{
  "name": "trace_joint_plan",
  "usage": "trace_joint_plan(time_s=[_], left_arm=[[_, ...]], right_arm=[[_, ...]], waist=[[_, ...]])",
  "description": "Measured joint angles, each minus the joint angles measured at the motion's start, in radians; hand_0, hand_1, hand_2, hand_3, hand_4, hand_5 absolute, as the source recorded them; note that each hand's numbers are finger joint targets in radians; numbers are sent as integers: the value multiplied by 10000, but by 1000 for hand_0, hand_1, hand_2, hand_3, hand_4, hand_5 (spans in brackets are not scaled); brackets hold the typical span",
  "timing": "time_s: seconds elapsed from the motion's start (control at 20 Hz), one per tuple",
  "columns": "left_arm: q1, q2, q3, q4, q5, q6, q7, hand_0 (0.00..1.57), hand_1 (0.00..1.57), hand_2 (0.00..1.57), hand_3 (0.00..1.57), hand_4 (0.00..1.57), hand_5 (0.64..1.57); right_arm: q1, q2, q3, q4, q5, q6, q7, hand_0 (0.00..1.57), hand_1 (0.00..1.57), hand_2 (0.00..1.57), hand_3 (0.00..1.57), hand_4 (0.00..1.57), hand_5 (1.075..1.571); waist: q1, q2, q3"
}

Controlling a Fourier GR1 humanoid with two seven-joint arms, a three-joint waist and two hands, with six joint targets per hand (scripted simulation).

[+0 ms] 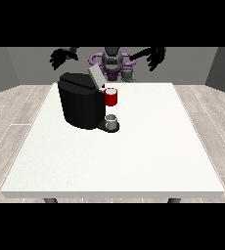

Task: Insert the coffee pod into the coffee machine and close the lid

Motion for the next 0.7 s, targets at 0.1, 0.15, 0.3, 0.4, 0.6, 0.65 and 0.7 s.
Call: trace_joint_plan(time_s=[0.1,0.15,0.3,0.4,0.6,0.65,0.7], left_arm=[[479,-210,166,-41,307,-82,-199,0,0,0,0,191,1571],[628,-289,248,-88,467,-146,-225,0,0,0,0,142,1571],[1273,-675,482,-133,935,-268,-357,0,0,0,0,90,1571],[1589,-818,552,-283,1166,-338,-394,0,0,0,0,0,1571],[2129,-1164,559,-607,1570,-561,-311,0,0,0,0,0,1571],[2241,-1225,574,-723,1666,-531,-321,0,0,0,0,0,1571],[2357,-1296,560,-875,1774,-547,-266,0,0,0,0,57,1571]], right_arm=[[-22,-101,110,-253,-33,177,254,0,0,0,0,125,1571],[-53,-182,133,-340,-45,274,324,0,0,0,0,0,1571],[-306,-455,147,-657,-48,434,711,0,0,0,0,0,1571],[-405,-602,66,-740,-226,689,759,0,0,0,0,0,1571],[-749,-788,215,-858,-193,921,1235,0,0,0,0,0,1571],[-810,-711,378,-952,-90,909,1258,0,0,0,0,0,1571],[-919,-743,407,-997,-77,951,1395,0,0,0,0,137,1571]], waist=[[201,-367,2],[322,-501,0],[665,-862,2],[916,-906,3],[1402,-1040,5],[1418,-990,7],[1475,-967,7]])
